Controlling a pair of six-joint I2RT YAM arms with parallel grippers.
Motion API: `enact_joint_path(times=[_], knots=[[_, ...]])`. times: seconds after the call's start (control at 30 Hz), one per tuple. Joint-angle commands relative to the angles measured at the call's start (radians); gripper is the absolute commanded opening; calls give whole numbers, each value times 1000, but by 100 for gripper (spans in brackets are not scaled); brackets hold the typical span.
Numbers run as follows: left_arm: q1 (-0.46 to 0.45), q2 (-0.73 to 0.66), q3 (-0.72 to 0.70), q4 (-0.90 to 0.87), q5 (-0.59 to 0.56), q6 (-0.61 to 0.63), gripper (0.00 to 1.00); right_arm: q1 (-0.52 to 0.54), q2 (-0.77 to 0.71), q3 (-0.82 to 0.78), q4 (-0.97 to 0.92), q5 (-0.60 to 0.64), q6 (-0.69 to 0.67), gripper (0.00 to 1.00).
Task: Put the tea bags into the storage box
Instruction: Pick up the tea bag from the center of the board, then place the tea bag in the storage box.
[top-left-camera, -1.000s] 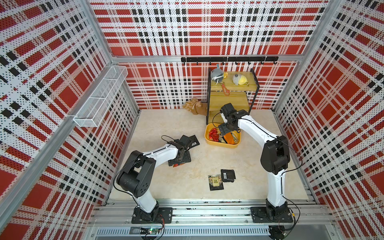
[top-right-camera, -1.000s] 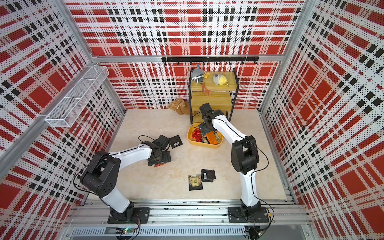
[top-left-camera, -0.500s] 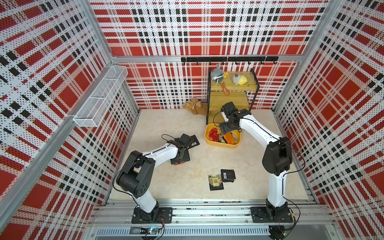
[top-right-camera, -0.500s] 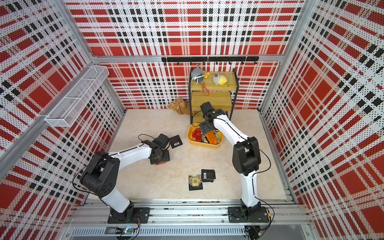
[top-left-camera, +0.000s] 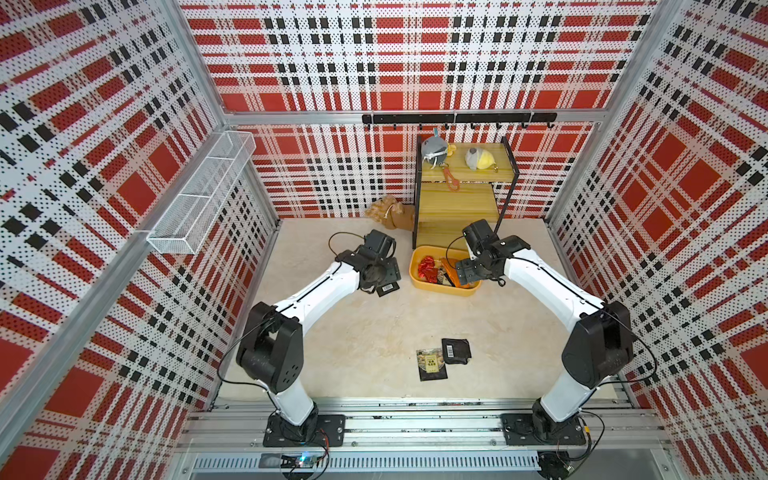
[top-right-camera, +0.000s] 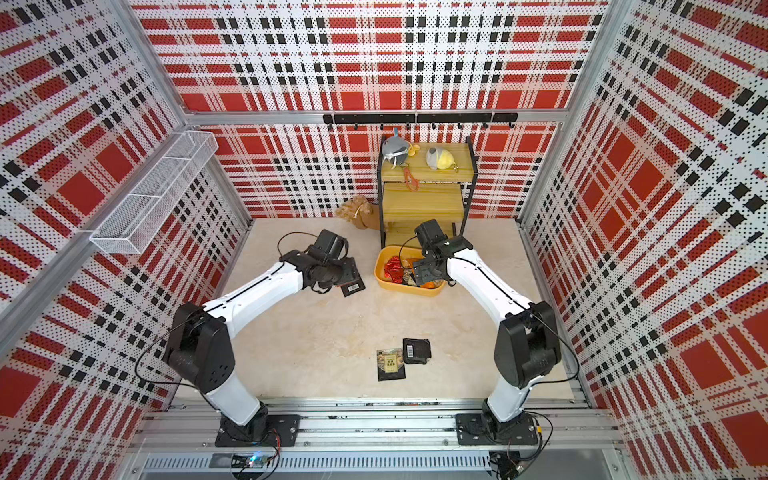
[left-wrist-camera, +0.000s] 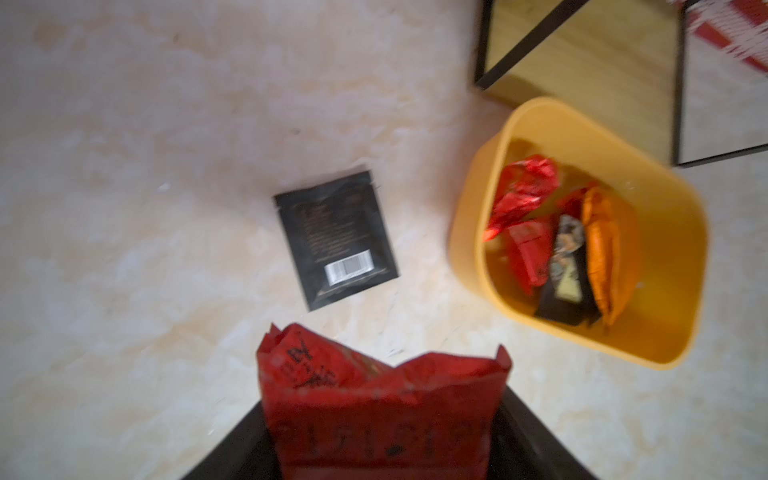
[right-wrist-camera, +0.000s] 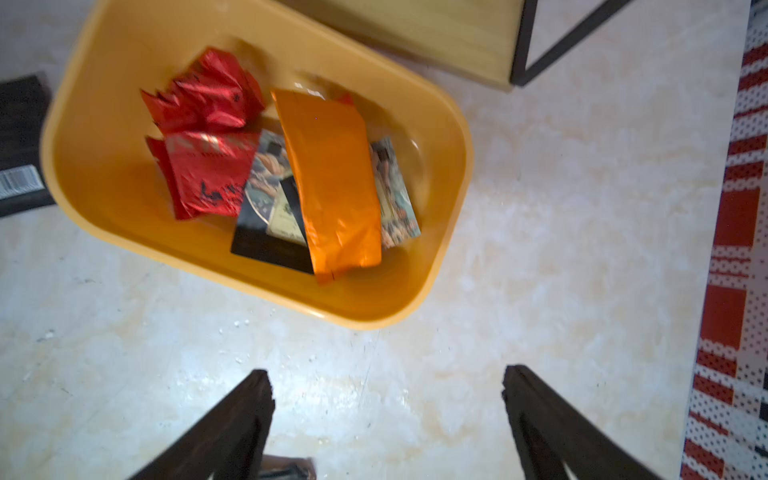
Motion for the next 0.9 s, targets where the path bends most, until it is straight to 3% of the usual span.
enact_joint_path(times=[0.0, 0.17, 0.37, 0.57, 0.87], knots=[[-32, 101, 115, 3, 36, 35, 73, -5, -87, -84, 16, 5, 89, 93], [-73, 262, 311, 4, 72, 49, 73, -6, -199, -181, 9, 9, 142, 93], [-108, 444, 510, 5, 129, 53, 74, -2, -293, -290, 32, -74, 196, 92], [-117, 527, 594, 4, 136, 54, 79, 46, -357, -427, 79, -115, 218, 92], [-117, 526, 609, 5, 132, 58, 88, 156, -386, -600, 150, -147, 338, 91]])
